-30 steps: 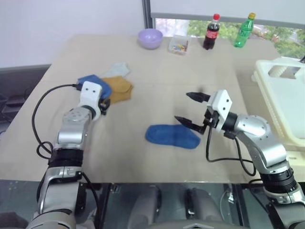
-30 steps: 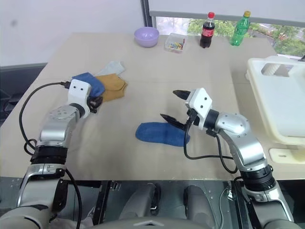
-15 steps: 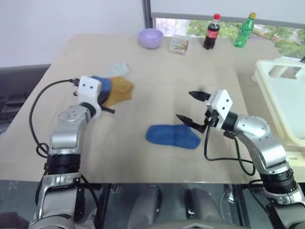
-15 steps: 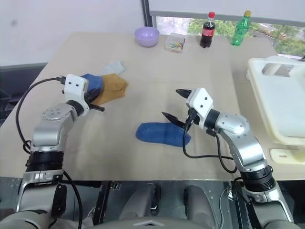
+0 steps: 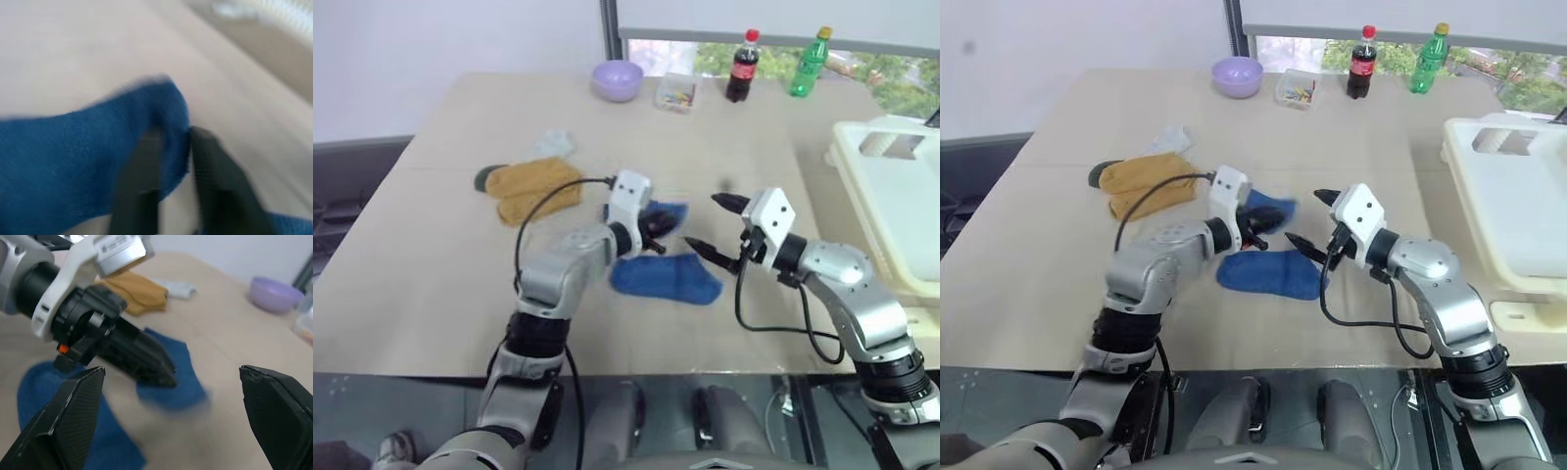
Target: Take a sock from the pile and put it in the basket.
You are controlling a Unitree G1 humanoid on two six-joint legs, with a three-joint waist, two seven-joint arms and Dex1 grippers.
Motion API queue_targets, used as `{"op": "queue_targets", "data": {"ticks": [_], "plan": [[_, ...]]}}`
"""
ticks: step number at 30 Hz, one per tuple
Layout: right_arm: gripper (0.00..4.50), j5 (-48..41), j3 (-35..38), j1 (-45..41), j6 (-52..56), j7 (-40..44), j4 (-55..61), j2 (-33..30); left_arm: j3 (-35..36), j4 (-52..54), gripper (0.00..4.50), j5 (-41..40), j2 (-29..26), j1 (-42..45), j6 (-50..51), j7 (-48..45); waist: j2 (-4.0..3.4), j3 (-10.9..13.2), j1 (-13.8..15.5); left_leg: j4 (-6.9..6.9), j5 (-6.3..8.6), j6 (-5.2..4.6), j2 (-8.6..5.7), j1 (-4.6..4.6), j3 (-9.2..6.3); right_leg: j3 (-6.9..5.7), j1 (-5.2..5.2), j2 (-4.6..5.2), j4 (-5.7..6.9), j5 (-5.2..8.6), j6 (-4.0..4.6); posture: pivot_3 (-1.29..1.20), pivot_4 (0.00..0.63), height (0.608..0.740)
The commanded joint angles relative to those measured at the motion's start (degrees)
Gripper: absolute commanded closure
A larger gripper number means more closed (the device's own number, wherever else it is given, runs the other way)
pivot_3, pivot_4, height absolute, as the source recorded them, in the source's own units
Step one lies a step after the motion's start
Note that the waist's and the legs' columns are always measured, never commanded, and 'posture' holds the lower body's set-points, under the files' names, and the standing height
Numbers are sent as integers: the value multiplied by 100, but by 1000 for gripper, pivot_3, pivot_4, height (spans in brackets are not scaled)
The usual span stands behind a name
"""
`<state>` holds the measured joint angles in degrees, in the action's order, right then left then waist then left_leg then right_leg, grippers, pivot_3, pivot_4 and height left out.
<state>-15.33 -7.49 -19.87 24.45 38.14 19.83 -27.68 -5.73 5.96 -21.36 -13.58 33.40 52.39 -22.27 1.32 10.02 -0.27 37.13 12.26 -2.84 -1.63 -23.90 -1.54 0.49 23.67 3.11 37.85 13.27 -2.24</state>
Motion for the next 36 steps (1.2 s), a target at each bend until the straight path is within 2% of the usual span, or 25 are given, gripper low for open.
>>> {"op": "queue_targets", "data": {"ticks": [1,5,8,19,20,22,27,30,36], "plan": [[0,196,-67,-27,280,-272,122,44,488,133,1353,-10,-253,141,-253,-18,0,0,-31,0,0,0,1,0,0,0,1,0,1,0,0,0,150,740],[0,273,-170,-242,623,-528,-267,309,946,-107,1353,-22,-679,172,-376,-101,0,0,-55,1,0,0,2,3,3,4,1,0,2,0,0,0,150,740],[0,526,-328,-499,607,-720,-820,549,951,-671,1353,214,-1005,216,-732,-220,0,0,-34,5,0,0,-2,4,4,3,-1,1,1,0,-1,0,150,740],[0,975,-501,-698,274,-749,-1235,728,619,-2442,1353,695,-845,553,-1633,-500,0,0,94,1,-11,20,-13,-5,3,-3,3,7,-4,-1,-1,0,150,740],[0,986,-496,-683,263,-740,-1219,725,603,-2473,1727,706,-833,544,-1678,-560,0,0,94,1,-10,17,-13,-5,2,-2,3,10,-4,-1,-1,0,150,740],[0,1018,-488,-640,243,-735,-1180,716,703,-2446,2141,591,-779,537,-1636,-627,0,0,89,1,-6,11,-12,-4,2,-1,3,10,-2,-1,-1,0,150,740],[0,1094,-404,-473,96,-710,-1082,615,1292,-2243,4472,185,-866,495,-1548,-737,0,0,84,1,-1,2,-11,-4,2,0,3,11,-1,-1,-1,0,150,740],[0,1085,-334,-413,4,-706,-1044,558,1739,-2032,4472,-232,-988,551,-1290,-795,0,0,38,1,0,2,-10,-4,2,1,5,11,-1,-1,-1,0,150,740],[0,531,109,146,-481,-81,-193,125,2333,-1147,4472,-1210,-2200,1306,-162,-1606,12,8,-21,1,0,2,-9,-3,0,0,4,11,1,-1,-1,0,150,740]]}}
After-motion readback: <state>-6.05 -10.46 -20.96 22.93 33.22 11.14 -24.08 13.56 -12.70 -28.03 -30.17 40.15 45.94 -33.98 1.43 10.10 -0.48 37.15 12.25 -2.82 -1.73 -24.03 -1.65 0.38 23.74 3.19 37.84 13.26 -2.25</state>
